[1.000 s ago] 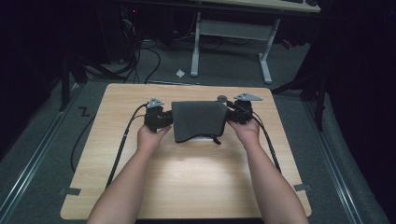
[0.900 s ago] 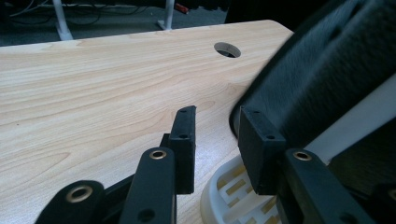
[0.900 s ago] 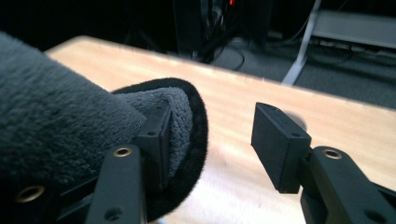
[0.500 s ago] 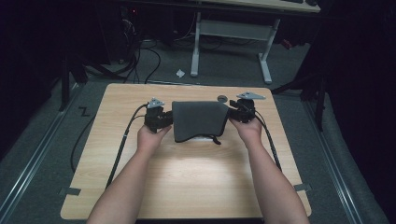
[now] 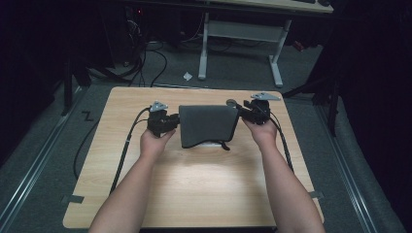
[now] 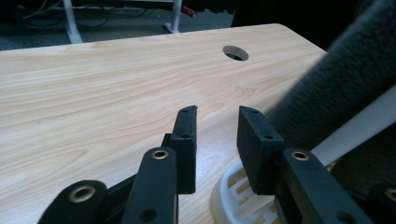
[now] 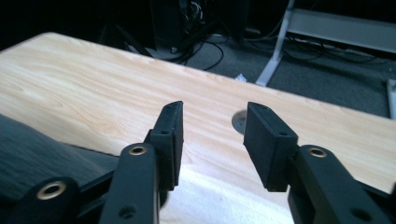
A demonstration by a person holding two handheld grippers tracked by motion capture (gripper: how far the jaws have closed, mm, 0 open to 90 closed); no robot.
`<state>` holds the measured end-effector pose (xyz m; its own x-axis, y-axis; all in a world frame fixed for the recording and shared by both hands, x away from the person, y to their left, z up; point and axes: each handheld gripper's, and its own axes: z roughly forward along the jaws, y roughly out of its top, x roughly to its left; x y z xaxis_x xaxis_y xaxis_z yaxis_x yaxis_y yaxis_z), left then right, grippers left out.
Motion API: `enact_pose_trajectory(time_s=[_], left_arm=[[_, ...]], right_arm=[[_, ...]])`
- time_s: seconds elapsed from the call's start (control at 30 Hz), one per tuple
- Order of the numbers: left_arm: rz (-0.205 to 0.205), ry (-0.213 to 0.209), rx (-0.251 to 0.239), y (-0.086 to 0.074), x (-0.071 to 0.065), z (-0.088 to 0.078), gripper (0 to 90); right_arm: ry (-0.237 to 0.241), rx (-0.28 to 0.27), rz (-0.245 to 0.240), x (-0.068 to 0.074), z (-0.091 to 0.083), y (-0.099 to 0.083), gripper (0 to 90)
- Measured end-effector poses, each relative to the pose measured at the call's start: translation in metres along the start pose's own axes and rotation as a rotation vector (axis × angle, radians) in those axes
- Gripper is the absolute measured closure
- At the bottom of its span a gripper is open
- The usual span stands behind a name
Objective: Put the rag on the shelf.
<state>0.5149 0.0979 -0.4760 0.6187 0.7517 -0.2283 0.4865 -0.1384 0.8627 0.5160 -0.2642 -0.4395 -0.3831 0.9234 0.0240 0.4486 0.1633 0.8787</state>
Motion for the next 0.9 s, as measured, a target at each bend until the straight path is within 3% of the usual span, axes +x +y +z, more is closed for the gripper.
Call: enact_pose_trajectory(time_s=[0.1,0.5,0.73,0.9], left_arm=[[-0.006,0.013,-0.002,-0.001,0.004,-0.003,68.6],[-0.031,0.074,-0.012,-0.009,0.027,-0.022,68.1],[-0.023,0.109,-0.037,-0.013,0.035,-0.049,67.1],[-0.009,0.131,-0.06,-0.021,0.032,-0.07,65.5]], right_arm=[[-0.009,0.025,-0.006,-0.003,0.004,-0.007,61.5],[-0.031,0.042,-0.006,-0.012,-0.001,-0.022,65.2],[-0.032,0.028,-0.019,-0.009,-0.017,-0.03,66.2],[-0.041,0.011,-0.048,-0.004,-0.033,-0.035,63.5]])
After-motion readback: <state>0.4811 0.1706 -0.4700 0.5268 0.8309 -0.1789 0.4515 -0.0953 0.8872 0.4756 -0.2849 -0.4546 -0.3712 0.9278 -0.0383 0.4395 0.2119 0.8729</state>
